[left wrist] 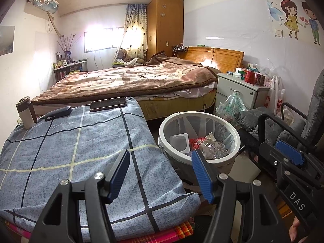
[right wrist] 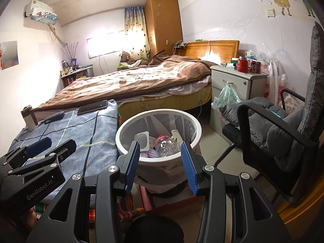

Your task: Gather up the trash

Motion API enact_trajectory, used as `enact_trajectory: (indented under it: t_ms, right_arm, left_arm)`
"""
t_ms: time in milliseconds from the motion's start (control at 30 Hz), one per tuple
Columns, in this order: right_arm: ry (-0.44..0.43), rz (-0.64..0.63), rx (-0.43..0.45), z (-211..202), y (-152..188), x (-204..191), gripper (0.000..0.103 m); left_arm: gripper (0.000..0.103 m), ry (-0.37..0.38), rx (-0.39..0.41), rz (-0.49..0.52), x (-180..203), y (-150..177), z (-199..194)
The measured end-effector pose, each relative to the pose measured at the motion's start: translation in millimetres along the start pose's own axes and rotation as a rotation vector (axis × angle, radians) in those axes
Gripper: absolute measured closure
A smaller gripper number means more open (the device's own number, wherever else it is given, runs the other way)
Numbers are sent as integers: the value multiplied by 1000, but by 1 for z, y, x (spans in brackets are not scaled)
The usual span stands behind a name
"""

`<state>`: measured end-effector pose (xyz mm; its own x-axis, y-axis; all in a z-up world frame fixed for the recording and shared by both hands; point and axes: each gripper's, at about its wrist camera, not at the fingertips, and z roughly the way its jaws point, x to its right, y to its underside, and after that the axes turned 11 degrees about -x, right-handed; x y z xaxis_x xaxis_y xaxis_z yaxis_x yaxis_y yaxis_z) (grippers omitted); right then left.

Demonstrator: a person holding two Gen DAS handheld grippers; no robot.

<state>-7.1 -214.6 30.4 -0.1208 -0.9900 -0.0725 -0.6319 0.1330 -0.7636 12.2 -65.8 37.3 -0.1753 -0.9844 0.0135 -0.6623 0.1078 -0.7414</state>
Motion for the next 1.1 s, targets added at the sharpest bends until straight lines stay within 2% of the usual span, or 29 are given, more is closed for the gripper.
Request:
enact_trajectory:
  t_ms: [1100]
  right_arm:
    - [-2,4,-4,2,4,-6,58]
  left_arm:
    - [37,-11,4,1,0,1,0]
